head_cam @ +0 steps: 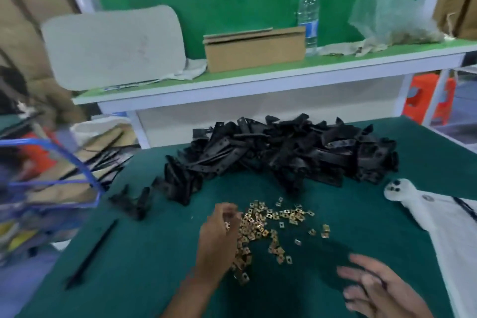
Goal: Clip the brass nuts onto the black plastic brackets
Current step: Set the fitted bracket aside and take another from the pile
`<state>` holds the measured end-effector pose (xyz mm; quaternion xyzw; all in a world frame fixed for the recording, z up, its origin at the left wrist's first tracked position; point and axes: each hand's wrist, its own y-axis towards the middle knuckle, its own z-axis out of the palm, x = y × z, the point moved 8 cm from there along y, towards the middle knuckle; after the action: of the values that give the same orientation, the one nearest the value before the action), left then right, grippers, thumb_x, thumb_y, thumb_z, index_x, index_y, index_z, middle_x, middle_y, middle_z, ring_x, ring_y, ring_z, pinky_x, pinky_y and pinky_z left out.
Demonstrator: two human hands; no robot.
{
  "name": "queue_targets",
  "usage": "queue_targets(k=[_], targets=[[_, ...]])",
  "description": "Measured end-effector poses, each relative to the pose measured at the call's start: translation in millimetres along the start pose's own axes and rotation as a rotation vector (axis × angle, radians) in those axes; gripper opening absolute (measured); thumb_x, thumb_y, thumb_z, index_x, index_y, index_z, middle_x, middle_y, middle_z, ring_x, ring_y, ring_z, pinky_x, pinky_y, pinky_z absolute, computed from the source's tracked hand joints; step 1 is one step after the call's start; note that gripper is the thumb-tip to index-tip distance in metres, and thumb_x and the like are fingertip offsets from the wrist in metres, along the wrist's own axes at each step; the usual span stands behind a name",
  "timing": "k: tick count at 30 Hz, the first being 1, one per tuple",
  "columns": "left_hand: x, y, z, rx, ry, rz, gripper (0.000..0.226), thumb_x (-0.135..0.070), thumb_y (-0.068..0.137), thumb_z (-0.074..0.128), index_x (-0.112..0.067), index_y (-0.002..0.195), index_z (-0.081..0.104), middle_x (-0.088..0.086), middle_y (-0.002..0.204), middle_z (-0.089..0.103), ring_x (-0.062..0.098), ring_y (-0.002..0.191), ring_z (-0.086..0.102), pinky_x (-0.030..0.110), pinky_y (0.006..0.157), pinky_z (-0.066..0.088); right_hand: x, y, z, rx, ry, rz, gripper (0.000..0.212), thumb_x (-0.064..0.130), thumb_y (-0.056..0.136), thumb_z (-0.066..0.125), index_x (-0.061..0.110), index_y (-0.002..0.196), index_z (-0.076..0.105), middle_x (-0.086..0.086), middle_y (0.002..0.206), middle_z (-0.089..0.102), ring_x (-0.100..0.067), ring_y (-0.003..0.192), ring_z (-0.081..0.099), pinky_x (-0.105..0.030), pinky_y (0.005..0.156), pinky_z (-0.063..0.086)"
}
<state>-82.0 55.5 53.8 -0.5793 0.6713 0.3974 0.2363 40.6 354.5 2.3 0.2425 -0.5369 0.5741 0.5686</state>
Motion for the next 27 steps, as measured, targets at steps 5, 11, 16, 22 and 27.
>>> queue_targets(k=[5,11,16,22,27], targets=[[42.7,62.5,-29.5,-0.06,0.109,-0.085,0.017,-0.031,0.103,0.055,-0.017,0.112,0.059,-0.006,0.1,0.065,0.019,0.092,0.065,0.042,0.078,0.054,4.8,35.8,99.9,0.122,-0.803,-0.398,0.014,0.03,0.105,0.05,0.037,0.117,0.055,0.015,0.102,0.074,-0.002,0.086,0.067,-0.015,0.074,0.048],[33.0,142.9,-18.6,-0.062,0.458,0.02,0.028,-0.033,0.101,0.058,-0.018,0.125,0.057,-0.001,0.124,0.058,0.022,0.12,0.048,0.037,0.102,0.044,-20.2,52.2,153.8,0.36,-1.209,-0.84,0.007,0.046,0.085,0.075,0.039,0.084,0.072,0.022,0.116,0.064,0.003,0.106,0.057,-0.016,0.09,0.047],[48.5,196.4,-25.2,-0.034,0.747,-0.013,0.045,-0.03,0.104,0.048,-0.014,0.145,0.043,0.009,0.142,0.055,0.029,0.136,0.044,0.043,0.115,0.029,-21.5,54.8,157.2,0.364,-1.162,-0.954,0.013,0.043,0.084,0.078,0.041,0.089,0.066,0.028,0.101,0.06,0.018,0.102,0.05,-0.013,0.085,0.052],[61.9,216.1,-26.0,0.01,0.88,-0.091,0.038,-0.041,0.103,0.05,-0.025,0.137,0.052,0.004,0.131,0.063,0.028,0.126,0.051,0.046,0.109,0.021,-22.3,64.3,159.1,0.38,-1.098,-0.808,0.021,0.034,0.103,0.055,0.024,0.104,0.073,0.012,0.106,0.07,0.01,0.104,0.056,-0.001,0.091,0.035],[26.1,195.4,-52.5,-0.232,0.682,0.111,0.018,-0.022,0.103,0.053,-0.019,0.109,0.069,0.008,0.097,0.072,0.03,0.091,0.064,0.045,0.098,0.029,-9.2,62.5,139.6,0.171,-1.013,-0.708,0.021,0.04,0.1,0.058,0.037,0.116,0.071,0.018,0.113,0.068,0.009,0.107,0.057,0.003,0.092,0.032]])
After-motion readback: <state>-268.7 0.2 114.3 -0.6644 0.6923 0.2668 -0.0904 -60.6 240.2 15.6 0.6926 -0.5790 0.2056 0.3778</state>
